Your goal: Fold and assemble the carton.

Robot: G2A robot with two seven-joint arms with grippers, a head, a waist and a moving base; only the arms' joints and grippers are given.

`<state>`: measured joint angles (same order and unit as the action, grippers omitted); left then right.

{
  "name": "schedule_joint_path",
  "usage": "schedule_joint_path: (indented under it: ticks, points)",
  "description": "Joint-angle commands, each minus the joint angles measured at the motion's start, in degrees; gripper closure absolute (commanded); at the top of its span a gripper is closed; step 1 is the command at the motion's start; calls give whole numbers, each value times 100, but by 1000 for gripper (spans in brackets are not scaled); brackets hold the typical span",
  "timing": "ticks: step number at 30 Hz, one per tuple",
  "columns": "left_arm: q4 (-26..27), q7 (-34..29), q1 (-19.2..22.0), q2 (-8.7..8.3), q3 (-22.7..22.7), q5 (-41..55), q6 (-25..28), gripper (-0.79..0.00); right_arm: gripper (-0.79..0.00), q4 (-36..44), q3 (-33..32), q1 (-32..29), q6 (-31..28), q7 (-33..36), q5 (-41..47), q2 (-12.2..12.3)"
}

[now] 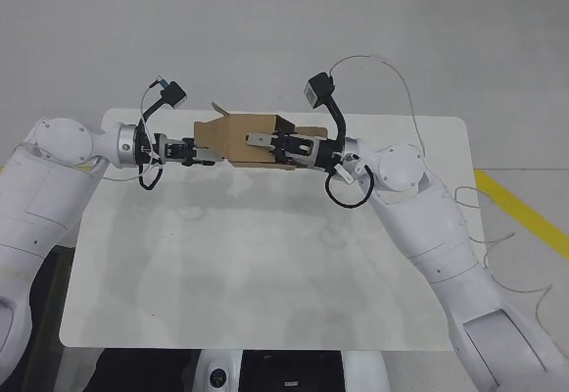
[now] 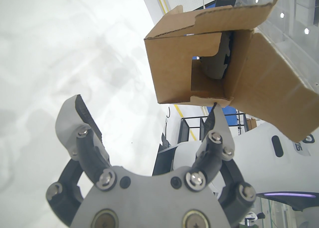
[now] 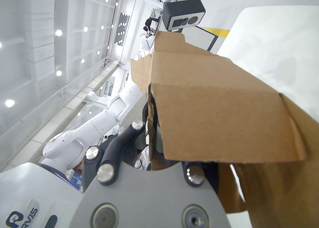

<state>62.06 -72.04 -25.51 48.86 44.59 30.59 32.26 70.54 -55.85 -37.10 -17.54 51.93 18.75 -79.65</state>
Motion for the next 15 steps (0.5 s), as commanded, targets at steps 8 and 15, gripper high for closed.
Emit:
schedule_joint_path:
  ticks: [8, 15]
  points:
    - [114, -16, -25, -50, 0, -114, -17, -785, 0, -134, 76, 57, -61, 113, 171, -46]
    - [143, -19, -32, -64, -18, -97, -21, -785, 0, -152, 64, 61, -71, 122, 181, -46]
